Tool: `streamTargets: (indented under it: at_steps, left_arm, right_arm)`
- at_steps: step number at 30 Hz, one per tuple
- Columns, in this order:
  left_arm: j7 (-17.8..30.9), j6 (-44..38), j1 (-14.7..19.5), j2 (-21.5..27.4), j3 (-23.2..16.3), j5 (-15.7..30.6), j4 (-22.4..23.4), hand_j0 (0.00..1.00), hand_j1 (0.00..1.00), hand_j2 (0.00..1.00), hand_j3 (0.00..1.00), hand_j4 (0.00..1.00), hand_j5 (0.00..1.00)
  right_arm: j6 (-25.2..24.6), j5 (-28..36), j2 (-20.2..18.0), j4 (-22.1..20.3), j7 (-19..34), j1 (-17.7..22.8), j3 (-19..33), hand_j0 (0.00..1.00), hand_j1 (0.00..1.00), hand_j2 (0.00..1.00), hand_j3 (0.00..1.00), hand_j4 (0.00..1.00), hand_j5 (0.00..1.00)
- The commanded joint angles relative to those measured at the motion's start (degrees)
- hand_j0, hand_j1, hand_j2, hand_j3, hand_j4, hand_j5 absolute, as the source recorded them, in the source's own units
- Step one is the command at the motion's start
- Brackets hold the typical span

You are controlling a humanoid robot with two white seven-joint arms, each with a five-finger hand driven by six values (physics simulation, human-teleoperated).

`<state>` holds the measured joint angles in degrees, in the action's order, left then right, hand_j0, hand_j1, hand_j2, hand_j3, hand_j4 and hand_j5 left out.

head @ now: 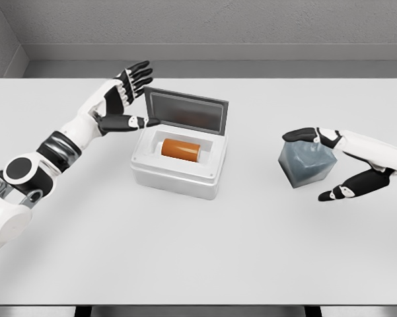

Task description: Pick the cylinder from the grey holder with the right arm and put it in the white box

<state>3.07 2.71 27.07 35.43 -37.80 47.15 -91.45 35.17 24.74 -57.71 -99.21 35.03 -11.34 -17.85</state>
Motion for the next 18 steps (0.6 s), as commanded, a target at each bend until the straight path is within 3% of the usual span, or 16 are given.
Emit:
streamTargets:
  at_steps: [1,11,18]
  left_arm:
    - [0.0,0.0,0.0,0.2,0.3,0.0,-1.7,1.00,1.00,1.00,1.00,1.00,1.00]
    - [0.0,0.4,-2.5,1.9,1.2,-1.0,-4.1,1.00,1.00,1.00,1.00,1.00,1.00]
    - [-0.3,0.4,-3.6,1.7,9.7,-1.1,0.6,1.00,1.00,1.00,1.00,1.00,1.00]
  right_arm:
    - [-0.2,-0.3,1.5,0.2,0.0,0.0,1.7,1.00,1.00,1.00,1.00,1.00,1.00]
    - [-0.2,-0.3,2.7,0.1,0.0,0.0,1.7,1.00,1.00,1.00,1.00,1.00,1.00]
    - [-0.2,-0.3,2.8,0.1,0.0,0.0,1.7,1.00,1.00,1.00,1.00,1.00,1.00]
